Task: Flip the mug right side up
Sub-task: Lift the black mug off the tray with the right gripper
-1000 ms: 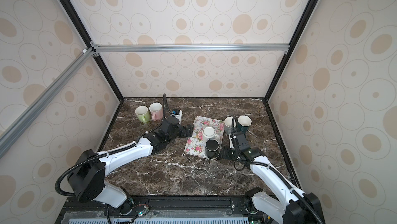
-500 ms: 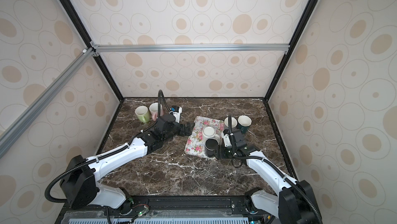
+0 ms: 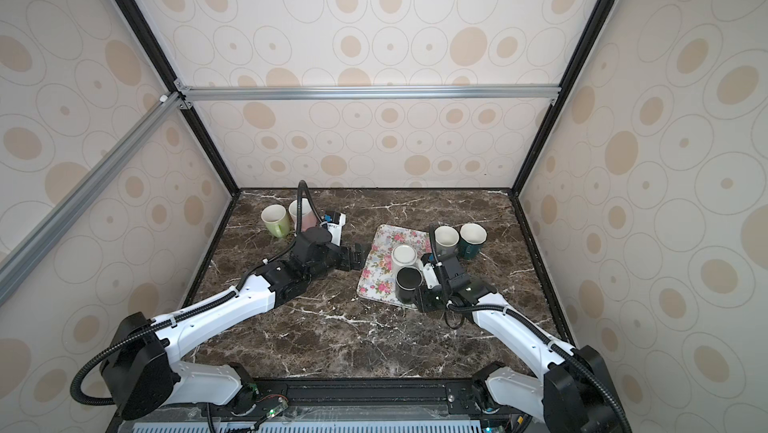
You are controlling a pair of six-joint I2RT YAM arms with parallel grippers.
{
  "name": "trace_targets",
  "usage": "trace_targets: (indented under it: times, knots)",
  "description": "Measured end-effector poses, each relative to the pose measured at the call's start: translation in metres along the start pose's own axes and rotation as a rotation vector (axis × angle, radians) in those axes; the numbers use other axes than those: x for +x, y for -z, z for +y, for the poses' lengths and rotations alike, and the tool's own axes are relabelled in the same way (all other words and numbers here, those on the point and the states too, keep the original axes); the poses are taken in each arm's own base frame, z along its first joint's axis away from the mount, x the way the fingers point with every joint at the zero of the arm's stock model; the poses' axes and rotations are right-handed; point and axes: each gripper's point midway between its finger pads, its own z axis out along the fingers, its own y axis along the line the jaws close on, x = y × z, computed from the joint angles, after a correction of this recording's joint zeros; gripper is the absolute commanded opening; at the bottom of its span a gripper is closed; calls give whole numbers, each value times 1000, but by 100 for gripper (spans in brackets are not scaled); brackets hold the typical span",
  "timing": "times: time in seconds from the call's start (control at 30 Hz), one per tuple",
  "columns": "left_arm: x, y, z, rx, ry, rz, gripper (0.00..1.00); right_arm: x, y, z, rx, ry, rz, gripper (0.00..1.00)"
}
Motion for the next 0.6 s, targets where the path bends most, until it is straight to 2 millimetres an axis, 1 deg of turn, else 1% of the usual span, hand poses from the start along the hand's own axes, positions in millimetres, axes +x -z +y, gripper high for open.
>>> trace_targets:
  times: [0.13, 0.23, 0.4, 0.6]
  knots:
    - [3, 0, 1, -2, 0, 5, 98, -6, 1, -2, 40, 12, 13, 37]
    - [8, -1, 4, -7, 3, 15, 98, -8, 0, -2, 64, 31, 34, 34]
    - [16, -2, 7, -14, 4, 29, 98, -13, -2, 1, 98, 54, 84, 33]
    - [16, -2, 7, -14, 4, 30, 98, -12, -9, 2, 139, 81, 155, 32]
